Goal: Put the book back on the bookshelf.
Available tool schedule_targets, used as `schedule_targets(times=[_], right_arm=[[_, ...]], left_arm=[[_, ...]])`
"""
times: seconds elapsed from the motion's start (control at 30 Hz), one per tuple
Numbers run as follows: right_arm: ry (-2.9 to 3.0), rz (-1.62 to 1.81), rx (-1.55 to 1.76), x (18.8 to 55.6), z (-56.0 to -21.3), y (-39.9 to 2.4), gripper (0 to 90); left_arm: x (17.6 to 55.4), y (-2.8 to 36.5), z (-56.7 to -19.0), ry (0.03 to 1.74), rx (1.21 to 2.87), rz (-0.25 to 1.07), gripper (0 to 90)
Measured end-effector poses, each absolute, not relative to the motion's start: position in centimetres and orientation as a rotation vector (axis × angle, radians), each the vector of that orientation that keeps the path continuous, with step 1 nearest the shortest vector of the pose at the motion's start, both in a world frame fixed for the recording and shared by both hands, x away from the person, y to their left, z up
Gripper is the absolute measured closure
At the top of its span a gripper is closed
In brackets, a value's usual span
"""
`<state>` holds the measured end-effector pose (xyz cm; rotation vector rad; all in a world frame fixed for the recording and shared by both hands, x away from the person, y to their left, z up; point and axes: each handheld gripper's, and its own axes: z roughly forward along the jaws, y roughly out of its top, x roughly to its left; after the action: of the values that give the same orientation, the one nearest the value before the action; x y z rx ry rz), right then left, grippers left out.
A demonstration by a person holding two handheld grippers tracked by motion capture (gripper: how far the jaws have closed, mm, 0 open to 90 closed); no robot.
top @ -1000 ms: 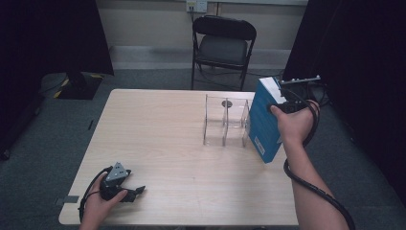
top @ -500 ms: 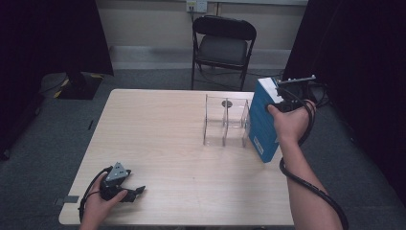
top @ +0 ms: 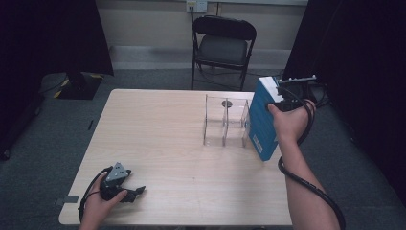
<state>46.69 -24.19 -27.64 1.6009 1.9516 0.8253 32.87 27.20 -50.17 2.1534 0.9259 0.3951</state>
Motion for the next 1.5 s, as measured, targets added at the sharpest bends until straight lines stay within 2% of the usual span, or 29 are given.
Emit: schedule_targets(times=[1.5], right_arm=[[1.901, 0.843, 1.619, 48.3, -29.1, -24.1, 61.6]], left_arm=[[32.8, 27.2, -50.2, 0.924, 2.155, 0.392, 13.8]])
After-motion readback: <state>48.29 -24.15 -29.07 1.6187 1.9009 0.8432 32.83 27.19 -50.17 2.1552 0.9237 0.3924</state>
